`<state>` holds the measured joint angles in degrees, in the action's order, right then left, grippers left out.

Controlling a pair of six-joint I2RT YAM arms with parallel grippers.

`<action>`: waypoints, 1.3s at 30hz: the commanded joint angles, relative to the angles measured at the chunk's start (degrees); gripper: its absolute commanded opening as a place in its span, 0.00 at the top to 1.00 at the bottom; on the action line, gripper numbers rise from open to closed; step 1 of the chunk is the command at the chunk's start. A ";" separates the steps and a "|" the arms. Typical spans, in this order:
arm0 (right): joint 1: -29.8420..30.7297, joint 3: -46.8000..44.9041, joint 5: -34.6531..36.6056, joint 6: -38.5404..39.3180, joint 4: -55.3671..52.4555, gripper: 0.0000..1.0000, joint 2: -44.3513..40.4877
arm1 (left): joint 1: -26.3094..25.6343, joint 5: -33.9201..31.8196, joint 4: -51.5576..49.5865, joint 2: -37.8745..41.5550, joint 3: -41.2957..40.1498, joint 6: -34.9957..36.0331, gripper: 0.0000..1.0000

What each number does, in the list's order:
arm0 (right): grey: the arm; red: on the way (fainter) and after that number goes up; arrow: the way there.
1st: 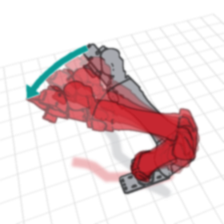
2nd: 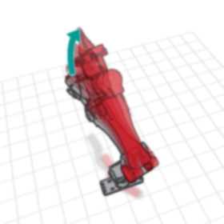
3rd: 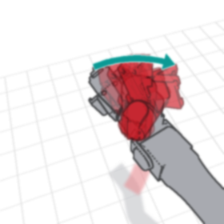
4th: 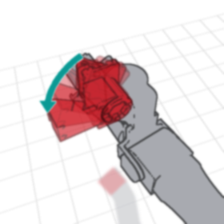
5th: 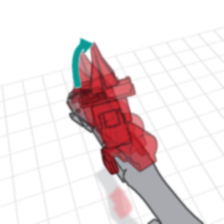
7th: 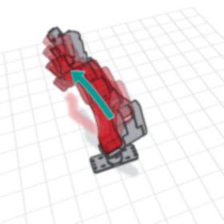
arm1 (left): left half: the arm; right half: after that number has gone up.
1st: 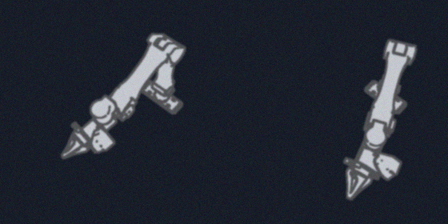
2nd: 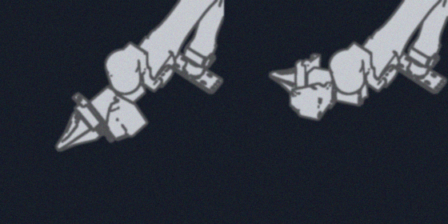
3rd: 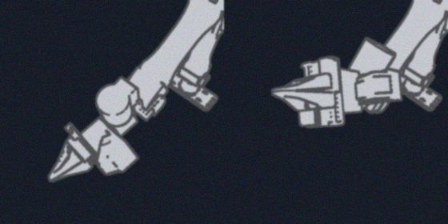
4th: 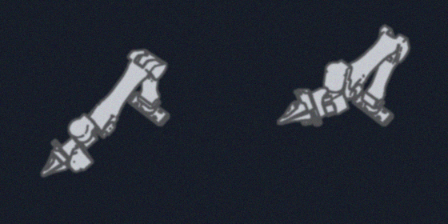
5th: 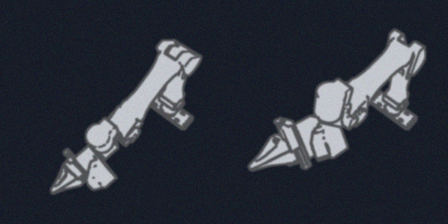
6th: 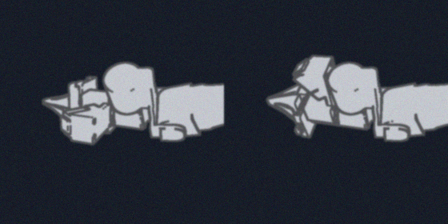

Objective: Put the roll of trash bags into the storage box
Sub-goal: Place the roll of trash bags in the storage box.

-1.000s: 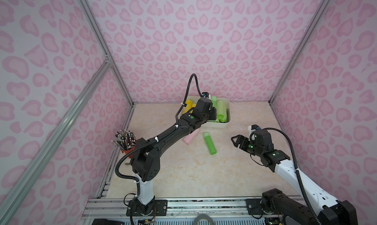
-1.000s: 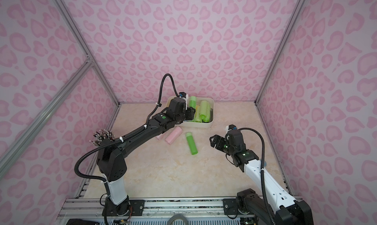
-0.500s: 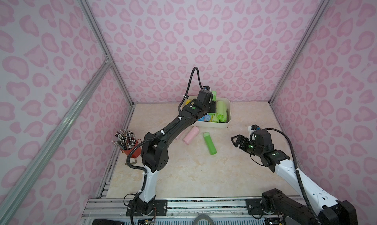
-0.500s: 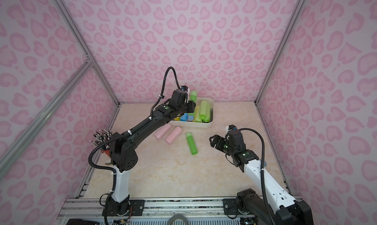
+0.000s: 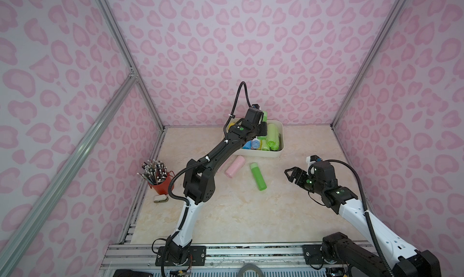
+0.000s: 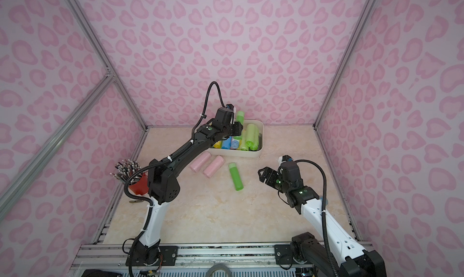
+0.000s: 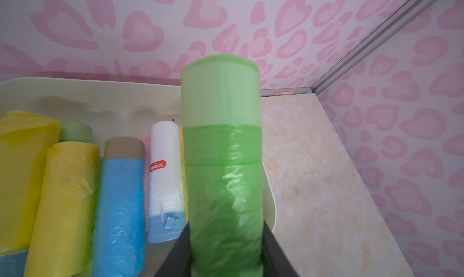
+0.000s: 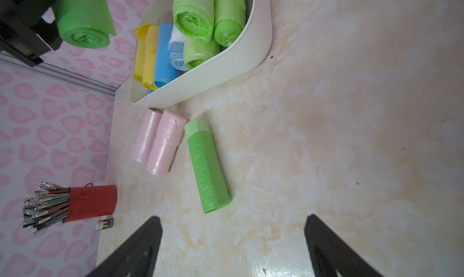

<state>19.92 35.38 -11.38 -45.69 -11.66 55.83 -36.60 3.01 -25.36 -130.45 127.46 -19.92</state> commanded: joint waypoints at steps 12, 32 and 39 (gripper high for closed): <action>0.03 -0.57 -0.14 -0.01 -0.90 0.10 -0.81 | 2.69 5.26 -2.86 -11.75 12.49 -0.25 0.78; -0.08 0.08 -0.49 -0.10 -1.70 0.10 1.11 | 2.71 12.04 -5.15 -18.87 17.84 1.55 0.46; -0.06 1.11 -0.41 0.03 -2.66 0.10 1.73 | 2.15 7.86 -7.70 -17.51 17.74 2.78 0.22</action>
<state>19.86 36.21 -11.38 -45.82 -13.56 57.45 -34.52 12.73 -31.46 -149.32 144.55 -18.17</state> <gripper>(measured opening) 0.904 0.783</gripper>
